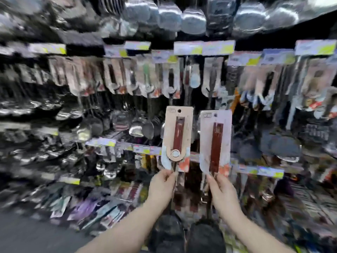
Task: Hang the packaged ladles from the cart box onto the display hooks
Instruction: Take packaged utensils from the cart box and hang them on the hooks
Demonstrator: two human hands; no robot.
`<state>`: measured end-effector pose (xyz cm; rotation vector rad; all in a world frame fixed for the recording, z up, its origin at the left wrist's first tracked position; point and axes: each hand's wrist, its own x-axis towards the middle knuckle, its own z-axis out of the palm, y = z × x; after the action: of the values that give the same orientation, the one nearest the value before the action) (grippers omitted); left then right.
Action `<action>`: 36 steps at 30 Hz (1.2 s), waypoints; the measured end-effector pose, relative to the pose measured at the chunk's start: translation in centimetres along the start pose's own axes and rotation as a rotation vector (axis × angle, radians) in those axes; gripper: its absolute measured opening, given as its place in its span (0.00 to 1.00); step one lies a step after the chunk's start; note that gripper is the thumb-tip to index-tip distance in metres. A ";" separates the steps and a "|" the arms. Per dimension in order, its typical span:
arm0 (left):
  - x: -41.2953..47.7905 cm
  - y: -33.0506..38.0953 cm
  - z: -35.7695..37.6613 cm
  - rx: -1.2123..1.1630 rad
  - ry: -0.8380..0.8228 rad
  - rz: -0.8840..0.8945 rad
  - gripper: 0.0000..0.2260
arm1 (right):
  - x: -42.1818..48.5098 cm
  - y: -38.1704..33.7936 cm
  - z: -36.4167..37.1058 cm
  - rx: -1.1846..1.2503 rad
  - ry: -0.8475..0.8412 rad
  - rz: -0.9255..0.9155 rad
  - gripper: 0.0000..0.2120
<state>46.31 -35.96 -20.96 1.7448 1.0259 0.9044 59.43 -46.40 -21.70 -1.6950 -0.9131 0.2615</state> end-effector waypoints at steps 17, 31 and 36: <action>2.3 -6.9 -32.2 -0.002 0.455 -0.024 0.09 | -1.7 -17.2 28.0 -0.010 -0.339 -0.132 0.16; 19.7 -5.5 -37.4 0.060 0.433 0.017 0.16 | 14.5 -22.5 39.5 -0.007 -0.261 -0.254 0.19; 26.5 -5.9 -37.1 0.084 0.408 0.045 0.15 | 20.8 -24.0 41.9 0.000 -0.199 -0.292 0.19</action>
<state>22.32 1.76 -10.12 1.6936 1.3039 1.2972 38.03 -0.21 -8.57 -1.5300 -1.2930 0.2358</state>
